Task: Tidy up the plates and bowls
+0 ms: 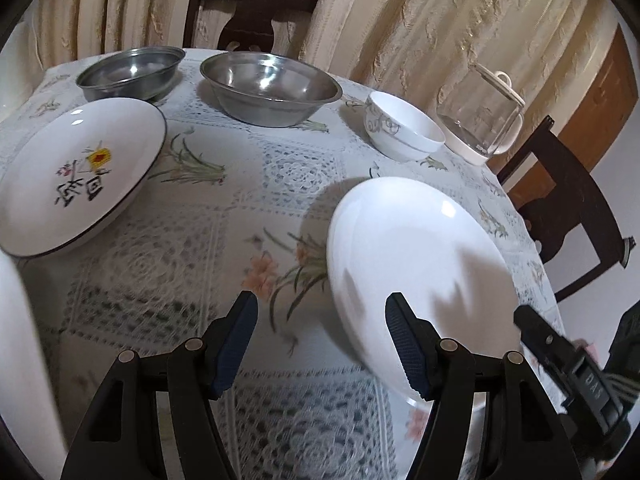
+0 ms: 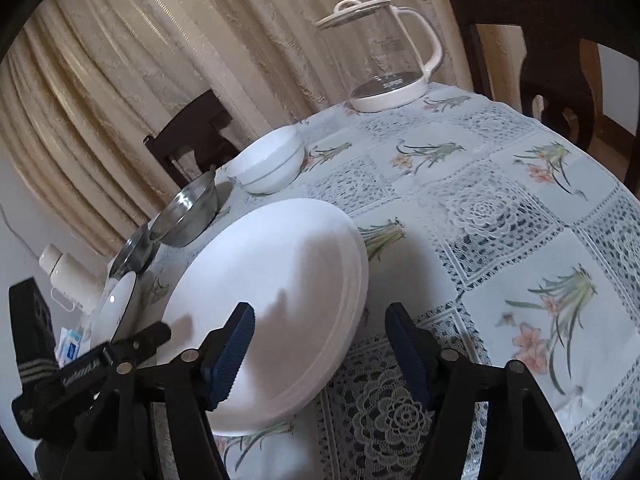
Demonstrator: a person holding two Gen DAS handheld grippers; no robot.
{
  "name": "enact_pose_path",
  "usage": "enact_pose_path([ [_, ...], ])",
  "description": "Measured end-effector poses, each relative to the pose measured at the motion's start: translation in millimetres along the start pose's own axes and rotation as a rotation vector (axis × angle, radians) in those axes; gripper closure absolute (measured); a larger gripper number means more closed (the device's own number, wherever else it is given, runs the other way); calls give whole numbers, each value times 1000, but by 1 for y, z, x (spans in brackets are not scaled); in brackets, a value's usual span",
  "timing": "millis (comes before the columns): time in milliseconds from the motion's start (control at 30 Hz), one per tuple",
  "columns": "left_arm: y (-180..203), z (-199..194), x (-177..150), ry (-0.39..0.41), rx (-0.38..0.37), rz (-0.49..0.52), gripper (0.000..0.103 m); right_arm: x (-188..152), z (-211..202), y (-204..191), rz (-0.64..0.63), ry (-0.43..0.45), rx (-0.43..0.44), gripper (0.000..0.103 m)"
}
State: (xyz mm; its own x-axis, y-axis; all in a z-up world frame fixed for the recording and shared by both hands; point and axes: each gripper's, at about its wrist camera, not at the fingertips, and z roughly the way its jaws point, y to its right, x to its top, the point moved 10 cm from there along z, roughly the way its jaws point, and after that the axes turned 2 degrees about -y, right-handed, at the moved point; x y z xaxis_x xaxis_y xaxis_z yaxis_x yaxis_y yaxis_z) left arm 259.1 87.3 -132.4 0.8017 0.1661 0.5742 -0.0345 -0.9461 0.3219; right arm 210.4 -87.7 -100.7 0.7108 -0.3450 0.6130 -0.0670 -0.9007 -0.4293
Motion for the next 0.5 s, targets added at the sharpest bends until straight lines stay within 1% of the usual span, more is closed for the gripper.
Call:
enact_pose_path([
  [100,1,8,4,-8,-17,-8,43,2,4,-2,-20,-18,5,45],
  [167,3,16,5,-25,-38,-16,50,3,7,-1,-28,-27,-5,48],
  [300,9,23,8,-26,-65,-5,57,4,18,3,-20,-58,-3,58],
  [367,15,26,10,-29,-94,1,63,3,23,6,-6,-77,6,61],
  [433,17,31,11,-36,-117,1,66,2,26,6,-1,-89,15,62],
  [500,19,33,14,-32,-129,2,67,3,27,5,-4,-91,14,62],
])
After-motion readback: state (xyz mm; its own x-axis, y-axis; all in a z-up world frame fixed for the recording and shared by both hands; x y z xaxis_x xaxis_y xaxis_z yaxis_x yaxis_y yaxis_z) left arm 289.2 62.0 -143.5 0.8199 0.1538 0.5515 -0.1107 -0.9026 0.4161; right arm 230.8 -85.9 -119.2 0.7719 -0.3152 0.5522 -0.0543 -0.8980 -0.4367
